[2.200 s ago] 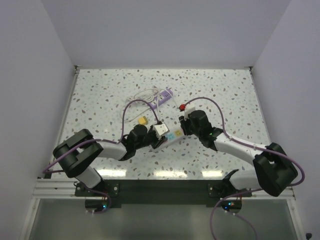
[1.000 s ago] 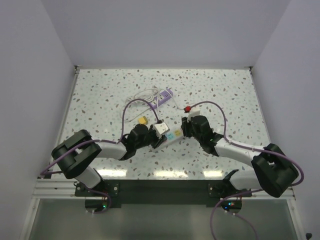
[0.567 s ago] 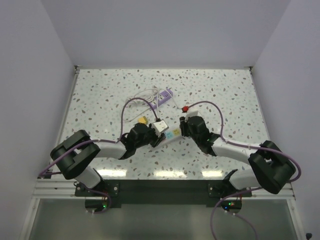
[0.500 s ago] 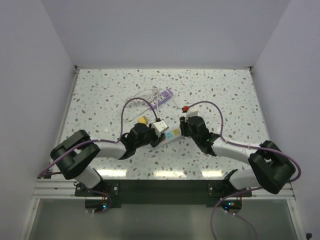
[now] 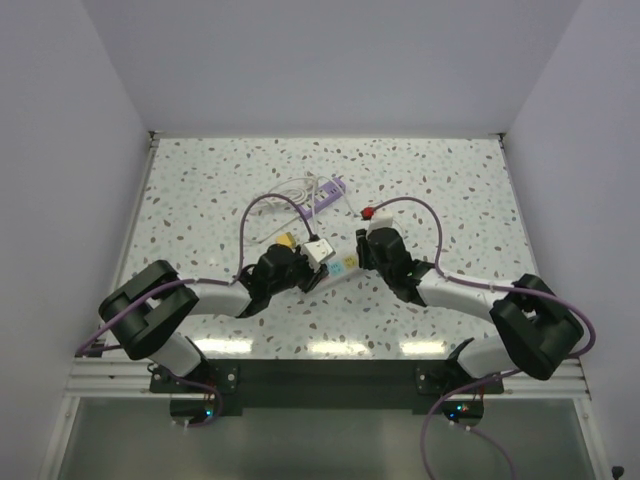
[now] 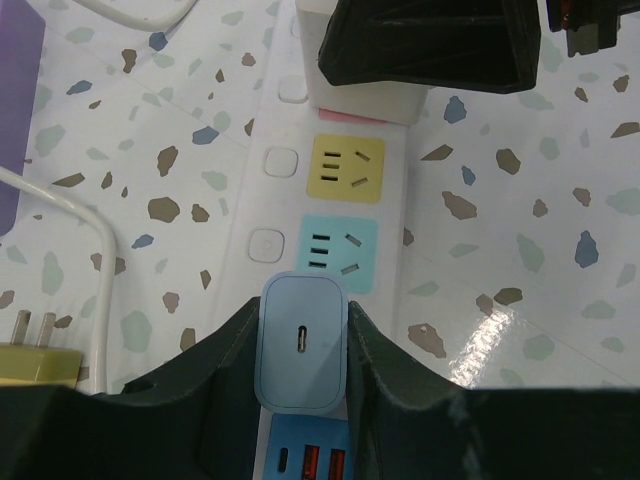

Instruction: Insert the plug

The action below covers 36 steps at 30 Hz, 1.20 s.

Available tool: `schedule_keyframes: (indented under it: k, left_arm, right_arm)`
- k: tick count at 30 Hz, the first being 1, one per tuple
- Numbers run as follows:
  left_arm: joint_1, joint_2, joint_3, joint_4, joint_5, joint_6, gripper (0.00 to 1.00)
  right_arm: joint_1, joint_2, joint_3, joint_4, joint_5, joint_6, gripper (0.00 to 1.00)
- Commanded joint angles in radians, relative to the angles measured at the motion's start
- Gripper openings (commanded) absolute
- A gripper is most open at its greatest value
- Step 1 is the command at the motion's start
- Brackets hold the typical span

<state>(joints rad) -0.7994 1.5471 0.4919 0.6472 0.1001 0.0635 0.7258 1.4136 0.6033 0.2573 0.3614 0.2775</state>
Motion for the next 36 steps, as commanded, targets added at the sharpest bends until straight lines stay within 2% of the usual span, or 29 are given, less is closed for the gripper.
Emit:
schedule_keyframes:
  k: [1,7,18,30,36]
  left_arm:
    - [0.003,-0.016,-0.018,-0.029,-0.023,-0.021,0.0]
    - [0.005,-0.012,-0.018,-0.027,-0.022,-0.016,0.0]
    - [0.005,-0.019,-0.019,-0.026,0.0,-0.014,0.0]
    - [0.003,-0.024,-0.021,-0.029,0.026,-0.01,0.0]
    - [0.003,-0.025,-0.021,-0.026,0.026,-0.01,0.0]
  right_arm:
    - [0.012,0.085,-0.043,-0.161,-0.029,0.137,0.0]
    - [0.047,0.166,-0.047,-0.156,0.016,0.161,0.0]
    - [0.073,0.28,-0.043,-0.13,0.01,0.192,0.0]
    - [0.07,0.364,0.009,-0.179,-0.022,0.2,0.0]
    - [0.07,0.367,-0.011,-0.142,-0.036,0.201,0.0]
